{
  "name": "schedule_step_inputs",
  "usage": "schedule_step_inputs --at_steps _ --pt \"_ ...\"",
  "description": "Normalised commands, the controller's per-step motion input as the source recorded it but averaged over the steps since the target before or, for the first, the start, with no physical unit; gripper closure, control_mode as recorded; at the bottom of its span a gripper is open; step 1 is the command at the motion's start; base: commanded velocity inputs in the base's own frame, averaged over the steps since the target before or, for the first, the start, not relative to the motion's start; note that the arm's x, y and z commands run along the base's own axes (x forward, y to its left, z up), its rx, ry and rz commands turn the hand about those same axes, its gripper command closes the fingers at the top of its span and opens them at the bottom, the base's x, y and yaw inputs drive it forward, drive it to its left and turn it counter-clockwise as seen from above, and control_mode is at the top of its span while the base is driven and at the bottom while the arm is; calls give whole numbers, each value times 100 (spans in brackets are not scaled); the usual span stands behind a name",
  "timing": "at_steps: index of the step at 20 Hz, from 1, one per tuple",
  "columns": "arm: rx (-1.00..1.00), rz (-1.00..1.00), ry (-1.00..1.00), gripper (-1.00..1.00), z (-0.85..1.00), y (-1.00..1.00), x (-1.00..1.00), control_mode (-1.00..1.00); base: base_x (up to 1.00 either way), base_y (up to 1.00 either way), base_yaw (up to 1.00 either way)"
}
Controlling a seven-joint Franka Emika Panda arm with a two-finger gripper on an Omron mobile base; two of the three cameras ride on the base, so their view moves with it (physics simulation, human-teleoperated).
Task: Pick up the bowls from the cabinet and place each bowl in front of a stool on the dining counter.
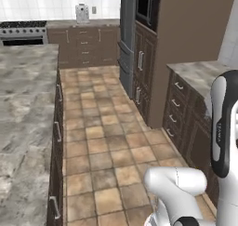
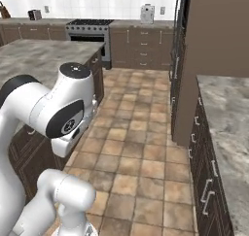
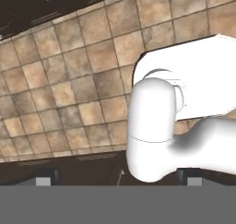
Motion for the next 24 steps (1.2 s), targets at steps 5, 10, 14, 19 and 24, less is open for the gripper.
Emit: schedule_step_inputs --at_steps 5,10,14,19,24 --pt "0 0 0 -100 0 0 0 100 100 22 -8" --pt "0 0 0 -100 0 0 0 100 100 15 0" --pt "0 0 0 -100 0 0 0 100 100 17 4" --pt "0 0 0 -100 0 0 0 100 100 7 6" --pt "0 0 0 -100 0 0 0 100 100 23 0"
